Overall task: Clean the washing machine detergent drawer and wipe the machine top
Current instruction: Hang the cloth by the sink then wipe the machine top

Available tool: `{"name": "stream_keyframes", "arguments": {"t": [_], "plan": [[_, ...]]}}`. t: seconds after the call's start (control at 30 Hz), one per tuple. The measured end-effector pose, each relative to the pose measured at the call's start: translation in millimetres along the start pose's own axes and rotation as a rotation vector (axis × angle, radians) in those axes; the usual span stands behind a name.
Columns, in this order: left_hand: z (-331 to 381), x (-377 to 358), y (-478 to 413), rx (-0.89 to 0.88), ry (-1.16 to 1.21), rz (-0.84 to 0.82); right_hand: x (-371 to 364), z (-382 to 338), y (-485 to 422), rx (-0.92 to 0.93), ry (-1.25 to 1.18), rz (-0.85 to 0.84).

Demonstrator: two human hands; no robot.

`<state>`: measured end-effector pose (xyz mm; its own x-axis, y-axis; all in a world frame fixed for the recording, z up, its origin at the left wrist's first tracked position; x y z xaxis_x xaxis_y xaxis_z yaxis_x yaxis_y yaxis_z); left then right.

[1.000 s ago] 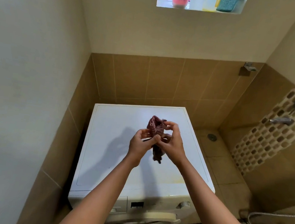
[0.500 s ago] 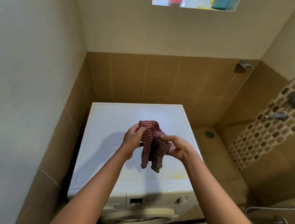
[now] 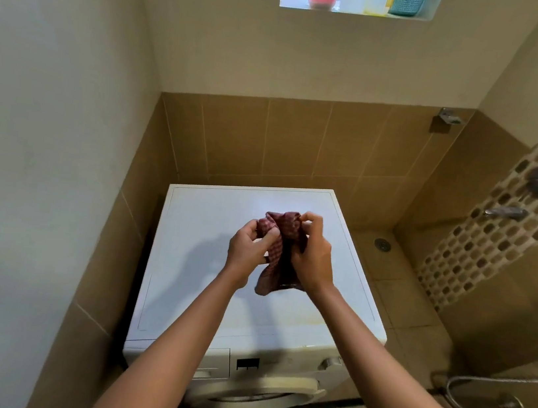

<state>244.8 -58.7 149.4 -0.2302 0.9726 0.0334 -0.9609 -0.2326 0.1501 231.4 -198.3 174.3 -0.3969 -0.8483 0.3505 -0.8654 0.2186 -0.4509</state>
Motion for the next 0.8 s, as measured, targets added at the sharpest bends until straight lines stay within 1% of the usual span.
{"name": "stream_keyframes", "arguments": {"t": [0.13, 0.2, 0.27, 0.33, 0.37, 0.43, 0.47, 0.5, 0.63, 0.73, 0.8], "plan": [[-3, -8, 7, 0.000, 0.024, -0.012, -11, 2, 14, 0.154, 0.146, -0.091], [-4, -9, 9, 0.027, 0.082, -0.027, -15, 4, 17, 0.161, 0.106, -0.137], [-4, -8, 8, 0.043, 0.121, -0.052, -13, 7, 16, 0.077, -0.037, -0.103], [-3, -6, 7, 0.055, 0.132, -0.069, -10, 11, 12, -0.075, -0.152, -0.048], [-2, -4, 6, 0.055, 0.127, -0.077, -9, 13, 11, -0.193, -0.186, -0.056], [-2, -4, 5, 0.034, 0.095, -0.089, -10, 17, 10, -0.439, -0.280, -0.122], [-2, -4, 4, 0.024, 0.076, -0.091, -11, 18, 10, -0.526, -0.348, -0.151], [-3, -3, 3, 0.019, 0.062, -0.090, -12, 19, 9, -0.568, -0.402, -0.161], [-8, -2, 1, 0.027, 0.030, -0.052, -9, 15, 2, -0.515, -0.406, -0.101], [-12, -2, 2, 0.028, 0.039, -0.004, -8, 9, 0, -0.464, -0.313, -0.086], [-14, 1, 0, 0.002, 0.002, 0.035, -8, 6, -1, -0.424, -0.221, -0.078]]}}
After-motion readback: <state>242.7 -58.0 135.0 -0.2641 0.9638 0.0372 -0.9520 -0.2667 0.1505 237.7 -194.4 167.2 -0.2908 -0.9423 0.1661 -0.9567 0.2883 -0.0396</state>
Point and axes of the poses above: each hand's wrist, its own y-axis away from the middle knuckle, its own x-axis out of the back of the hand, z = x × y, the point moved 4 cm from there along -y, towards the middle knuckle, and after that the axes turned 10 degrees about z, right-handed, at the moved point
